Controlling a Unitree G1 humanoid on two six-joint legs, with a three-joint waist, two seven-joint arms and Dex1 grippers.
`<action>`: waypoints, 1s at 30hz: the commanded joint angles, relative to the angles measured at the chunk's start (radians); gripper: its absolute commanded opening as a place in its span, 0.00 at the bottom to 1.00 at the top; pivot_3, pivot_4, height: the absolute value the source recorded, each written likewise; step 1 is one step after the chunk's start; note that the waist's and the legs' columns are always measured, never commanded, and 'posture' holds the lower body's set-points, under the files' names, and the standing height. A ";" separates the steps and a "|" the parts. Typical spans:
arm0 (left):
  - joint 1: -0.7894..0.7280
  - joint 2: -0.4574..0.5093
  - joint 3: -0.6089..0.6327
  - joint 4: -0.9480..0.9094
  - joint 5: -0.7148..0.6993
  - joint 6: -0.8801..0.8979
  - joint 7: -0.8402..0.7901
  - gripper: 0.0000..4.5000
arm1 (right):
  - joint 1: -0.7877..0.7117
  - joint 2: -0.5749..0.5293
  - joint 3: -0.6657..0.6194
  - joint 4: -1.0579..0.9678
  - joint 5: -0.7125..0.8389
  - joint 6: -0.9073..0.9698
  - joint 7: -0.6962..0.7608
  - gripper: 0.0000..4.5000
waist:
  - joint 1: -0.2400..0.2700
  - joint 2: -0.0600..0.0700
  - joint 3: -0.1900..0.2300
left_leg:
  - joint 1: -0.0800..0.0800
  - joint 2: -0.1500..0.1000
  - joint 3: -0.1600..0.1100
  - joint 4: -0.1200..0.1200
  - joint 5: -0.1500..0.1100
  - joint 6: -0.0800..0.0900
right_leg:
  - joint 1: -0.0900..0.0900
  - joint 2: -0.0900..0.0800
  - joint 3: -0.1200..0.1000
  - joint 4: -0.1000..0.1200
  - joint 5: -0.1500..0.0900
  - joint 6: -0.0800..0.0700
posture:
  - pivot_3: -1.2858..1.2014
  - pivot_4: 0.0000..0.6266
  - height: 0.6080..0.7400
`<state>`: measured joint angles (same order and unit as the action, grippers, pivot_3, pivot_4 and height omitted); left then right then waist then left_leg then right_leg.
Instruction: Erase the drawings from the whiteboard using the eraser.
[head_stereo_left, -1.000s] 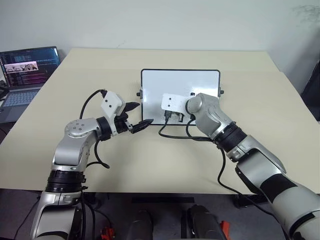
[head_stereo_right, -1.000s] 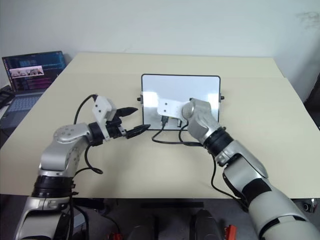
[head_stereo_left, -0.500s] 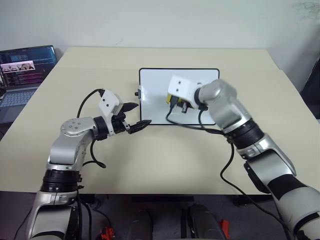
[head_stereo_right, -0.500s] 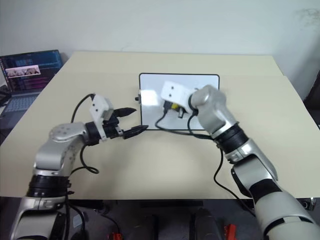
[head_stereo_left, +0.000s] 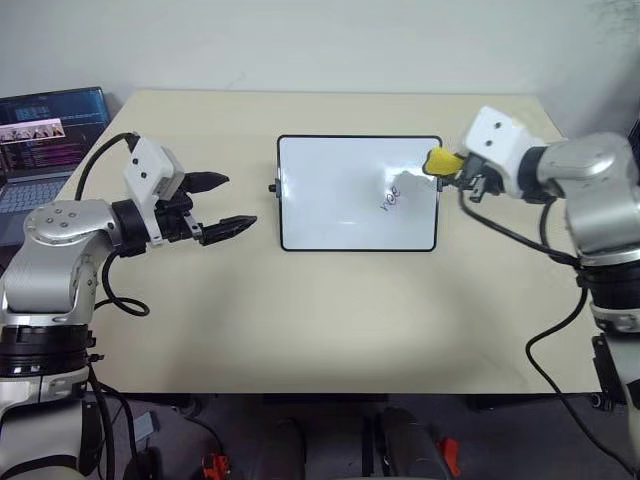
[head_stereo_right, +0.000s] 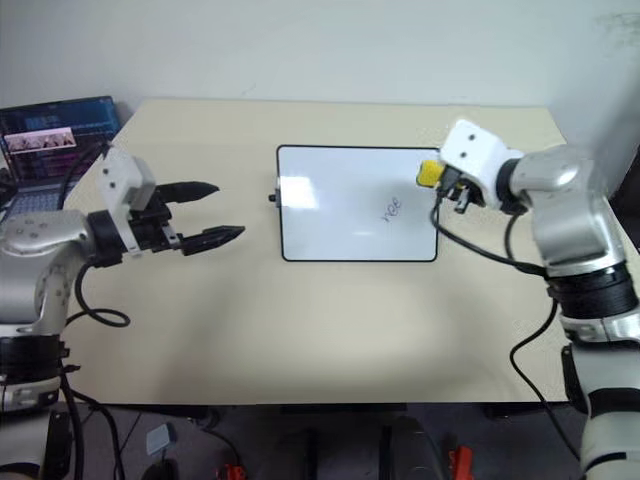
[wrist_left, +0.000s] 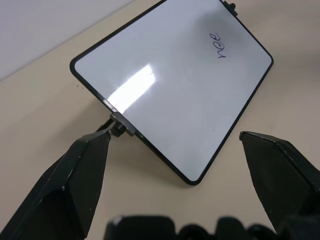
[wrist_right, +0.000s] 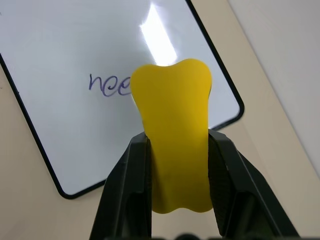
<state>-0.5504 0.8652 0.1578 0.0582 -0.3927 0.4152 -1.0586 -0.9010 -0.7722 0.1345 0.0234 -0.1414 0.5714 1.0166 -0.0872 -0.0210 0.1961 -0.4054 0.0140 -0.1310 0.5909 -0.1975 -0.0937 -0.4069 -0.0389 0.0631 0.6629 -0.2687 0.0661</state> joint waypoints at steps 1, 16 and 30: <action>-0.023 0.031 0.037 0.003 -0.006 -0.020 -0.006 1.00 | 0.035 -0.033 -0.092 -0.045 0.079 -0.018 0.011 0.25 | 0.001 0.000 0.000 | 0.000 0.000 0.000 0.000 0.000 0.000 | 0.000 0.000 0.000 0.000 0.000 0.000 | 0.52 0.24 1.00; -0.022 0.009 0.035 -0.019 -0.044 -0.026 -0.002 1.00 | 0.044 -0.040 -0.119 -0.045 0.166 -0.014 -0.036 0.25 | 0.004 0.000 0.001 | 0.000 0.000 0.000 0.001 0.000 0.000 | 0.000 0.000 0.000 0.001 0.000 -0.001 | 0.52 0.24 1.00; -0.022 0.000 0.014 -0.016 -0.035 -0.034 -0.005 1.00 | 0.025 0.001 -0.081 -0.082 0.198 0.020 -0.055 0.25 | 0.002 0.000 0.001 | 0.000 0.000 0.000 0.001 0.000 0.000 | 0.000 0.000 0.000 0.002 0.001 -0.001 | 0.52 0.24 1.00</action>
<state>-0.5524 0.8639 0.1617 0.0737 -0.4233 0.4032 -1.0612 -0.8447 -0.7711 0.0635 -0.0106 0.0400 0.5858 0.9721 -0.0850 -0.0213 0.1975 -0.4056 0.0139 -0.1311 0.5921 -0.1975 -0.0939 -0.4069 -0.0390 0.0631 0.6646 -0.2682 0.0653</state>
